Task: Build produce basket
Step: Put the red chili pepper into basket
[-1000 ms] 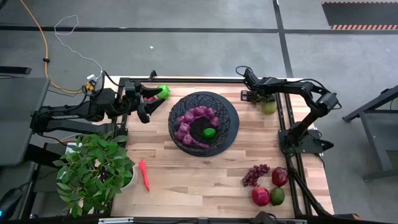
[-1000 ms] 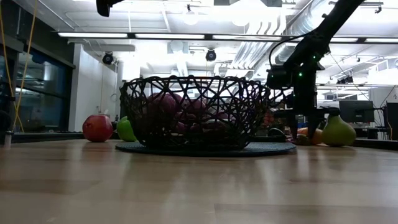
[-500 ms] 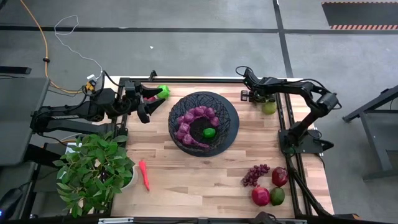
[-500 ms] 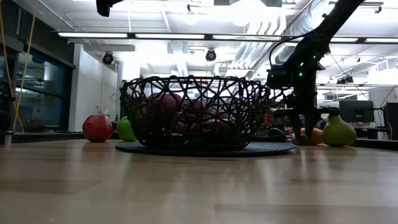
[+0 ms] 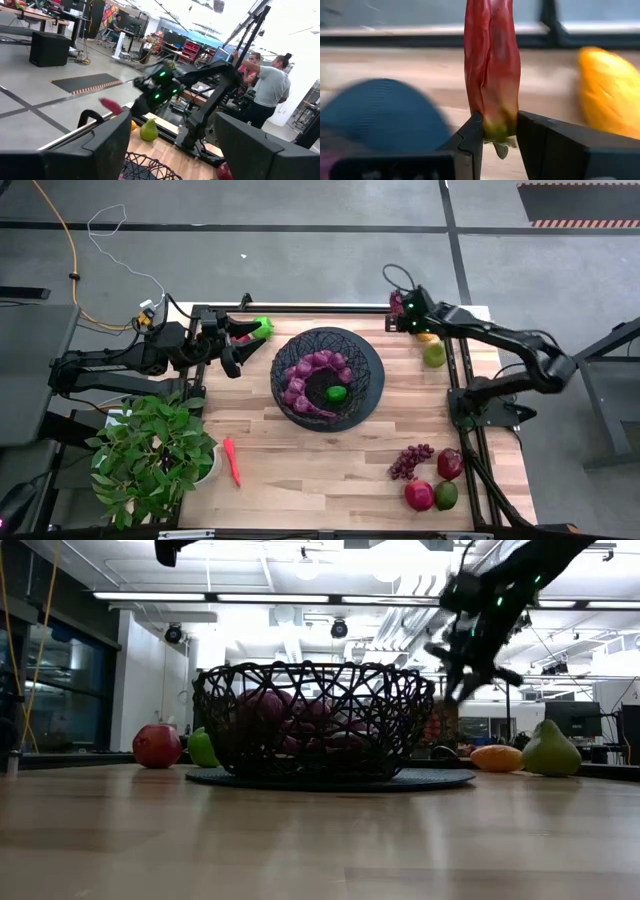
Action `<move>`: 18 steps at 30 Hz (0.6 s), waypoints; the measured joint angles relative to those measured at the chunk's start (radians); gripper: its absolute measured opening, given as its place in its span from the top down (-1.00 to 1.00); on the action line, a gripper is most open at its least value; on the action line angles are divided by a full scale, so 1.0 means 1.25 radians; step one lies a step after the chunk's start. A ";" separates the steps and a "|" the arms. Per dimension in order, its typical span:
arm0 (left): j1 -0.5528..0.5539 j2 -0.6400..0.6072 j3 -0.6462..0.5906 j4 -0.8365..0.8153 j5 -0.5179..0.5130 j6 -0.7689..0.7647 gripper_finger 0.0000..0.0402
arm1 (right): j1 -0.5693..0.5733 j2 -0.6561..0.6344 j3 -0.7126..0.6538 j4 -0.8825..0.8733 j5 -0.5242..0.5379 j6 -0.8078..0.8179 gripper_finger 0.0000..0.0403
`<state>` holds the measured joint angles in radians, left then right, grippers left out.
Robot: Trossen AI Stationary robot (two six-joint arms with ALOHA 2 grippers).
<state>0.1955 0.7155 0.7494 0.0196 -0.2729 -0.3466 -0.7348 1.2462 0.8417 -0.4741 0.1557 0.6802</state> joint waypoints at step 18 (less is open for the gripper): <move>0.000 0.000 0.000 0.000 0.000 -0.001 -0.35 | 0.250 -0.103 0.087 0.334 -0.293 -0.307 0.64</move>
<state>0.1955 0.7155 0.7494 0.0196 -0.2729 -0.3477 -0.4224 1.1169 0.9503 -0.0566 -0.2106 0.2962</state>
